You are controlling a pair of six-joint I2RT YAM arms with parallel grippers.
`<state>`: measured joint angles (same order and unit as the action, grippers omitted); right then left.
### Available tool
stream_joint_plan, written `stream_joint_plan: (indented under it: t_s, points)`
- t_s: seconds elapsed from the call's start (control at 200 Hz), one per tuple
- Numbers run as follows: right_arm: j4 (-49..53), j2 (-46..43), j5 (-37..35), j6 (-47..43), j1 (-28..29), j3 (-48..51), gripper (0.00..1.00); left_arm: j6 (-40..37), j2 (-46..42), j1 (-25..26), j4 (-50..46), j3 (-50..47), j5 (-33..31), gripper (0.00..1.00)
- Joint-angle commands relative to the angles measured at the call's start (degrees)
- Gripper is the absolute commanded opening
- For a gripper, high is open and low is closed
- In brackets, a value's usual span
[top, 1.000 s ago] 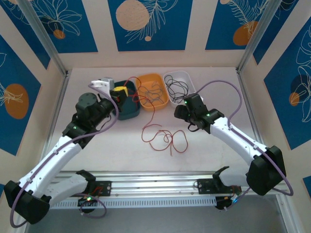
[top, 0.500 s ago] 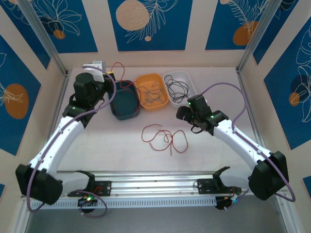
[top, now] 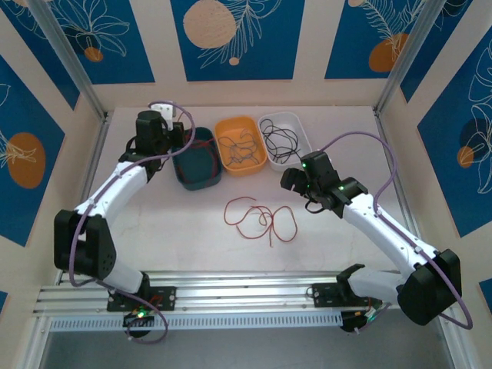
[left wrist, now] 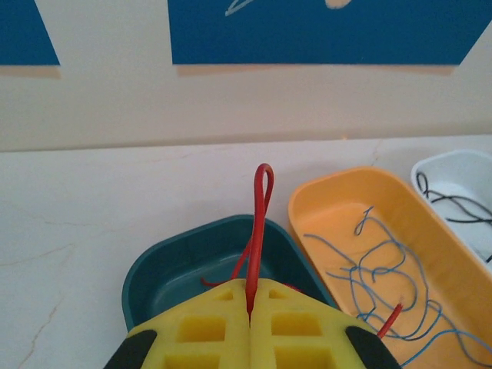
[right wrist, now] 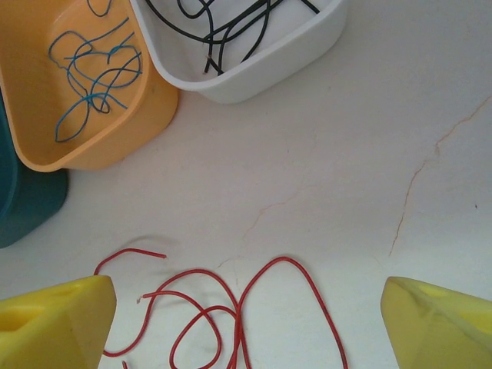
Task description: Untangle the cables
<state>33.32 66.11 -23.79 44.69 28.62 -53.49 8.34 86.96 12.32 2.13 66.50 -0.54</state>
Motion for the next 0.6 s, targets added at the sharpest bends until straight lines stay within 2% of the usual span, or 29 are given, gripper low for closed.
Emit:
stream_joint_plan:
  t_s: [0.0,0.595]
  points:
    - [1.57,-0.13,0.17,0.95,-0.28,-0.71,0.9,-2.32,2.67,-0.53,1.62,1.56,-0.09,0.0]
    - [2.14,-0.04,0.4,1.5,-0.31,-0.36,0.89,-2.14,14.38,-0.54,2.09,0.73,4.72,0.0]
